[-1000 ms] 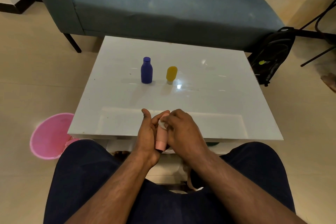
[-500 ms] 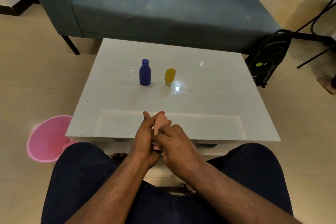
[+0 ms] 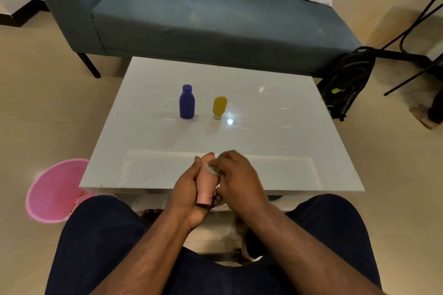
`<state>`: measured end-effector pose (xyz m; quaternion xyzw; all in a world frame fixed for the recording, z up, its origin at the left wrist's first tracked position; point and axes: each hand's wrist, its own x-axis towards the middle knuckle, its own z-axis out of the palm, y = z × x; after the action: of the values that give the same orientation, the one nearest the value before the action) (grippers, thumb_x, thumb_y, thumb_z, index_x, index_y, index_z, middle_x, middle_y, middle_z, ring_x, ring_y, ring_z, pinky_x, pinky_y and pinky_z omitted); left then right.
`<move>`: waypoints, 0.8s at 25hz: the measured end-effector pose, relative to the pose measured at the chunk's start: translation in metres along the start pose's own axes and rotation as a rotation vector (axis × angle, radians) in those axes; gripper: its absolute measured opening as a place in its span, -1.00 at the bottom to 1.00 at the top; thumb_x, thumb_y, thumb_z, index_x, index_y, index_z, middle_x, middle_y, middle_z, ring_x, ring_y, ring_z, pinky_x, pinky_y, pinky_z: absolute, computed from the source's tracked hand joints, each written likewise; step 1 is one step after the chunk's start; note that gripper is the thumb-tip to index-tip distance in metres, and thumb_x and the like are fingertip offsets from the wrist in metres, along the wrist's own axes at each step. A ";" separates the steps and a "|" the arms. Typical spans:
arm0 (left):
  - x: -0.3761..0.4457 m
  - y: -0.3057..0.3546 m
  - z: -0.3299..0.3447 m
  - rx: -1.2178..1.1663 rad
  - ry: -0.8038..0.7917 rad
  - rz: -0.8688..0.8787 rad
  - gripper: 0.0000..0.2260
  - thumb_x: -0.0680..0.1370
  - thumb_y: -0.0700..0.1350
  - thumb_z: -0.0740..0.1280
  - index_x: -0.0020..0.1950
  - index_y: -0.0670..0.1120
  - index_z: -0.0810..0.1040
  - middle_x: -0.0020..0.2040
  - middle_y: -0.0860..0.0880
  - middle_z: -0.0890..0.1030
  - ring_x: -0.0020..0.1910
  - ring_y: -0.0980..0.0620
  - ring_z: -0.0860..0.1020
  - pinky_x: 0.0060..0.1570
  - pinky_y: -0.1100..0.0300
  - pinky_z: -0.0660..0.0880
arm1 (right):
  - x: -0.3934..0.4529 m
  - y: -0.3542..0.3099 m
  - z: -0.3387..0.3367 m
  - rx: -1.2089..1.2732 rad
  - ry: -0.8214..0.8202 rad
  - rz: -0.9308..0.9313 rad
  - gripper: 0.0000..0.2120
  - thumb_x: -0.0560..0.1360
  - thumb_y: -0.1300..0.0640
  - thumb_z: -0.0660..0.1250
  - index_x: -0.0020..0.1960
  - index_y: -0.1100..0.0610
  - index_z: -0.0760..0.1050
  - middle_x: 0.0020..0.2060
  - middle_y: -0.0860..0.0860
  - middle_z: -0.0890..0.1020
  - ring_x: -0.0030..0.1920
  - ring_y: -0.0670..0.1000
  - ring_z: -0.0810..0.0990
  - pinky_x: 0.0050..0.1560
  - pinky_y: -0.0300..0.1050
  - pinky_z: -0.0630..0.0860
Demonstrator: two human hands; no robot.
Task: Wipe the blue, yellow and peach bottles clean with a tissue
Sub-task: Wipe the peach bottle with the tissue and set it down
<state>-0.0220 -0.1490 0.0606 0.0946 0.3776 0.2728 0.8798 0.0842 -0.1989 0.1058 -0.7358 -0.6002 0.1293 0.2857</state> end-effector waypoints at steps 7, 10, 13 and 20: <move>0.004 0.004 -0.004 -0.092 0.003 0.005 -0.56 0.65 0.18 0.17 0.38 -0.06 0.53 0.20 -0.12 0.69 0.02 -0.09 0.71 0.00 -0.03 0.59 | -0.029 -0.015 0.009 0.178 0.012 0.088 -0.76 0.51 0.32 0.26 0.09 0.09 0.58 -0.02 -0.07 0.51 -0.05 -0.13 0.52 -0.03 -0.24 0.53; 0.004 0.004 -0.002 -0.098 -0.029 -0.033 -0.59 0.65 0.17 0.19 0.32 -0.08 0.55 0.08 -0.13 0.72 -0.08 -0.07 0.73 -0.15 0.01 0.62 | -0.020 -0.012 0.006 0.195 0.036 0.101 -0.77 0.51 0.31 0.27 0.08 0.09 0.59 -0.01 -0.06 0.51 -0.05 -0.13 0.52 -0.02 -0.31 0.51; 0.004 0.002 0.000 -0.052 -0.032 -0.022 -0.62 0.64 0.16 0.22 0.28 -0.05 0.60 0.05 -0.17 0.72 0.00 -0.11 0.68 -0.20 -0.02 0.64 | 0.002 -0.003 -0.001 0.199 0.103 0.154 -0.83 0.53 0.27 0.28 0.03 0.11 0.59 -0.04 -0.05 0.52 -0.06 -0.17 0.49 -0.02 -0.43 0.42; 0.004 0.008 -0.001 -0.126 0.004 0.000 -0.57 0.63 0.18 0.22 0.23 -0.11 0.65 0.07 -0.12 0.73 -0.01 -0.06 0.73 -0.01 -0.01 0.63 | -0.031 -0.021 0.011 0.203 -0.011 0.062 -0.73 0.51 0.33 0.25 0.11 0.09 0.58 0.00 -0.07 0.51 -0.01 -0.15 0.50 0.03 -0.30 0.50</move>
<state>-0.0241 -0.1408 0.0603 0.0386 0.3614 0.2960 0.8833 0.0540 -0.2228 0.1041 -0.7204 -0.5626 0.2022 0.3515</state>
